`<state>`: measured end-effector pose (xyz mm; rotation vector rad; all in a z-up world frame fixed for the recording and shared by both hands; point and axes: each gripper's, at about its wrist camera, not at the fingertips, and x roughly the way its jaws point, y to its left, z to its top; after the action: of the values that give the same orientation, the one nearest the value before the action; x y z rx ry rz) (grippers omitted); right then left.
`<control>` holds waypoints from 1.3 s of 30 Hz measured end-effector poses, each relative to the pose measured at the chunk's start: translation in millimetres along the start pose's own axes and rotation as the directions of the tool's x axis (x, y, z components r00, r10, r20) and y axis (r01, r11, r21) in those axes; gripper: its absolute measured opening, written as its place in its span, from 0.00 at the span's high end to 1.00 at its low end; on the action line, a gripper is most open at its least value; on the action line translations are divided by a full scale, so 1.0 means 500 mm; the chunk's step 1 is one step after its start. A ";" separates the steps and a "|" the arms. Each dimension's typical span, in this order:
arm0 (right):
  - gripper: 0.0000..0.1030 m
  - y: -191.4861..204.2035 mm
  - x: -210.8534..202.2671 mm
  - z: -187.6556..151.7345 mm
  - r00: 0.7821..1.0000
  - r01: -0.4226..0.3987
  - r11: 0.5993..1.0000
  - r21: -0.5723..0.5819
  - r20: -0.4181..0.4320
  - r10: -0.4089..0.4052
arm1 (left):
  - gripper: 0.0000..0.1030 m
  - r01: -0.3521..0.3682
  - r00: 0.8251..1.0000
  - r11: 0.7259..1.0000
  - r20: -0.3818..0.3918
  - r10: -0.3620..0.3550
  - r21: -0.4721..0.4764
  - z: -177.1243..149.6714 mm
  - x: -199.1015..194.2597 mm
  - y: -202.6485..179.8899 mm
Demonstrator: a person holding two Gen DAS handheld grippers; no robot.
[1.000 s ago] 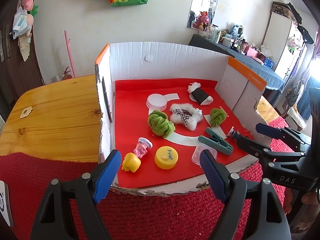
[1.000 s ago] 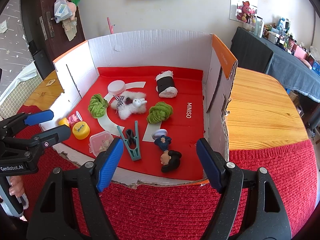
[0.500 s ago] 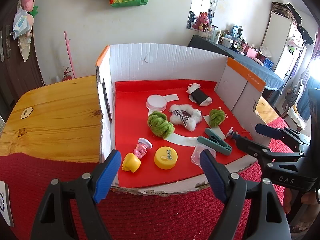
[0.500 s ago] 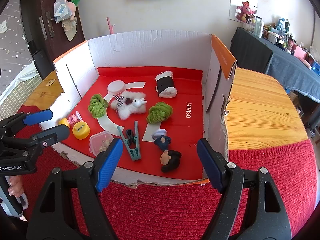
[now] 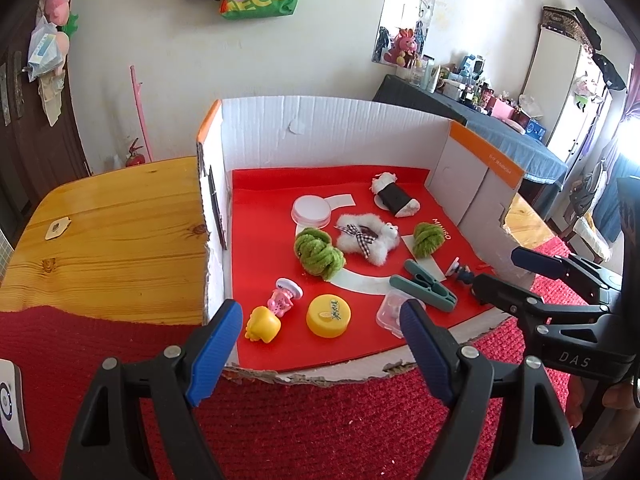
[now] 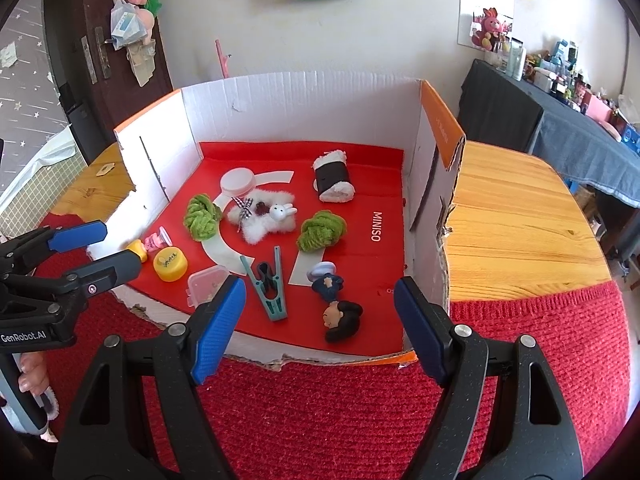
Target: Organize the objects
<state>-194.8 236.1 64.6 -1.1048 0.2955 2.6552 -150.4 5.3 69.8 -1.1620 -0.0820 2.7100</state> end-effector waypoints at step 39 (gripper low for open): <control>0.00 0.015 0.016 -0.142 0.983 0.117 0.992 0.056 -0.149 -0.107 | 0.00 -0.196 0.977 0.979 -0.100 0.189 -0.063 -0.153 0.030 0.007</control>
<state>-155.3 210.4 10.7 -1.2584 0.3338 2.4546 -105.9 2.8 5.8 -1.3832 -0.0572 2.8345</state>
